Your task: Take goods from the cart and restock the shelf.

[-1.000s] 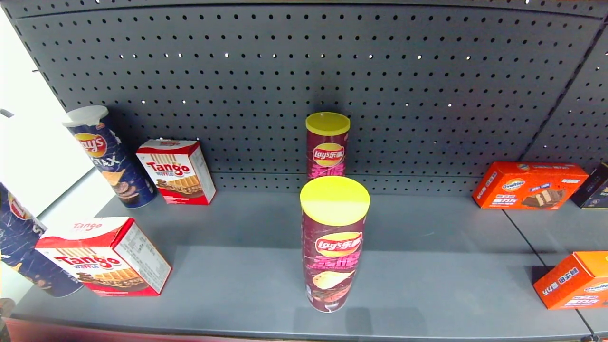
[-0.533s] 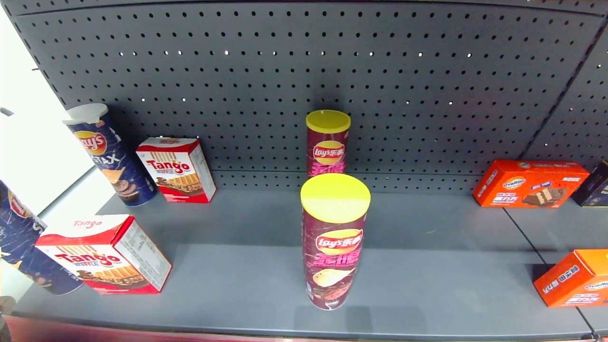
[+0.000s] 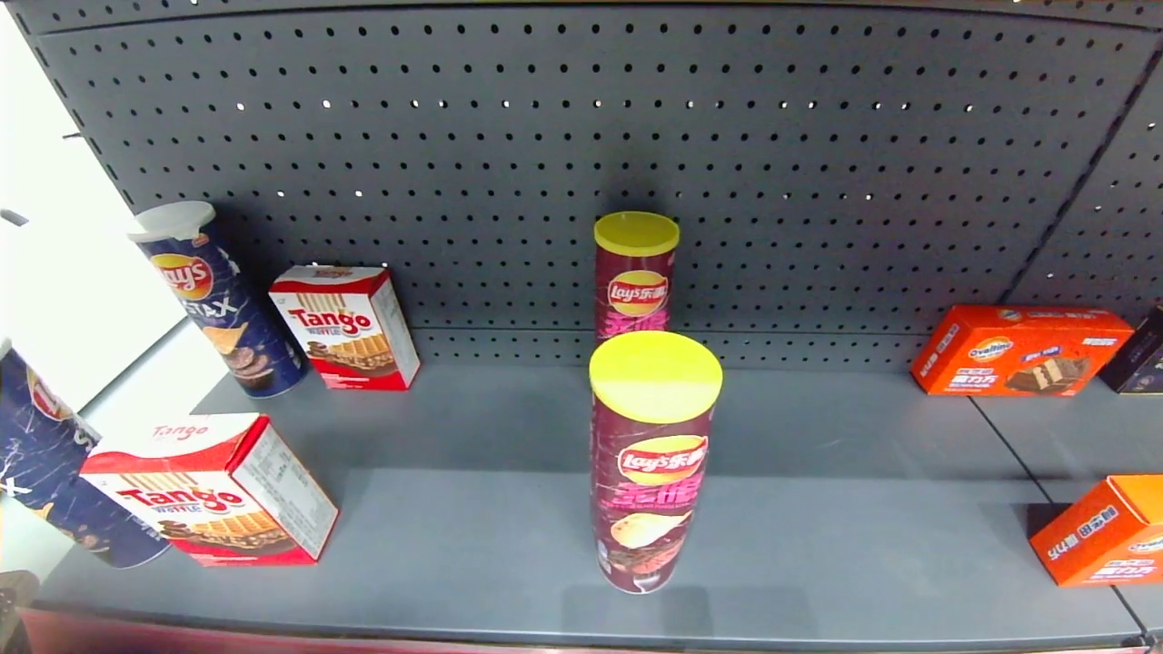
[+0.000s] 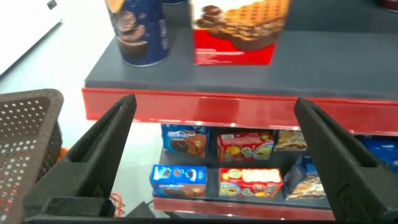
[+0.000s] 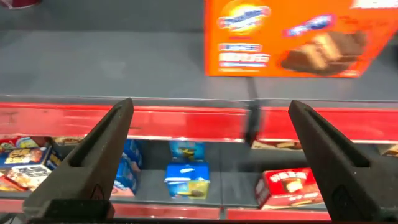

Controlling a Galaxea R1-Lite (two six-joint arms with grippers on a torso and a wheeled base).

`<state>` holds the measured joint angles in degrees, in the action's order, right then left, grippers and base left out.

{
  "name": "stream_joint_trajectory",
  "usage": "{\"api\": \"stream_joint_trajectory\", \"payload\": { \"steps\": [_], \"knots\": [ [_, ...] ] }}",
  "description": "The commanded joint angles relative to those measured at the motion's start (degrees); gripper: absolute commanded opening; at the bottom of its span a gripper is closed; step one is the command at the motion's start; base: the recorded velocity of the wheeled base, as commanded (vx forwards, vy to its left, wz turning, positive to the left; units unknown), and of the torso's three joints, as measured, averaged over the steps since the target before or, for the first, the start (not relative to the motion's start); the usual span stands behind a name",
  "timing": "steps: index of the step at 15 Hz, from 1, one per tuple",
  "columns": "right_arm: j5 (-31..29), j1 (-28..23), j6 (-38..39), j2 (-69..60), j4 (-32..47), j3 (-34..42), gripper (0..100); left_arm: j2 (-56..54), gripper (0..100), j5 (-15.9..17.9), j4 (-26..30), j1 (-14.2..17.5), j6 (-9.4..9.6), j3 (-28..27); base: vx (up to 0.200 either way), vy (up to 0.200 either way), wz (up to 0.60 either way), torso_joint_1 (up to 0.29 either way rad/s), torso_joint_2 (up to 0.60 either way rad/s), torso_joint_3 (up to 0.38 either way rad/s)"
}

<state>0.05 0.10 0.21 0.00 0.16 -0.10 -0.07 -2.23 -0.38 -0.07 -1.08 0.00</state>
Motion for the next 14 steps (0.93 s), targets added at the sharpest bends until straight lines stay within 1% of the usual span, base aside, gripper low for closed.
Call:
{"api": "stream_joint_trajectory", "payload": {
  "steps": [1, 6, 9, 10, 14],
  "knots": [
    [0.0, 0.0, 0.1, 0.1, -0.1, 0.0, 100, 0.1, 100, -0.1, -0.1, 0.0, 0.03, 0.0, 0.0, 0.0, 0.0, 0.0, 0.0, 0.0],
    [0.0, 0.0, 0.0, 0.2, -0.1, 0.0, 100, 0.1, 100, 0.1, 0.0, 0.0, 0.21, 0.0, 0.0, 0.0, 0.0, 0.0, 0.0, 0.0],
    [0.0, 0.0, 0.0, 0.2, -0.1, 0.0, 100, 0.1, 100, -0.3, 0.0, 0.0, 0.12, 0.0, 0.0, 0.0, 0.0, 0.0, 0.0, 0.0],
    [0.0, 0.0, 0.1, 0.2, -0.1, 0.0, 100, 0.1, 100, 0.0, 0.0, 0.0, 0.38, 0.0, 0.0, -0.2, 0.0, 0.002, 0.0, 0.002],
    [0.0, 0.0, 0.1, 0.2, -0.1, 0.0, 100, 0.1, 100, -0.1, 0.0, 0.0, 0.03, 0.0, 0.0, 0.0, 0.0, 0.0, 0.0, 0.0]
  ]
}}
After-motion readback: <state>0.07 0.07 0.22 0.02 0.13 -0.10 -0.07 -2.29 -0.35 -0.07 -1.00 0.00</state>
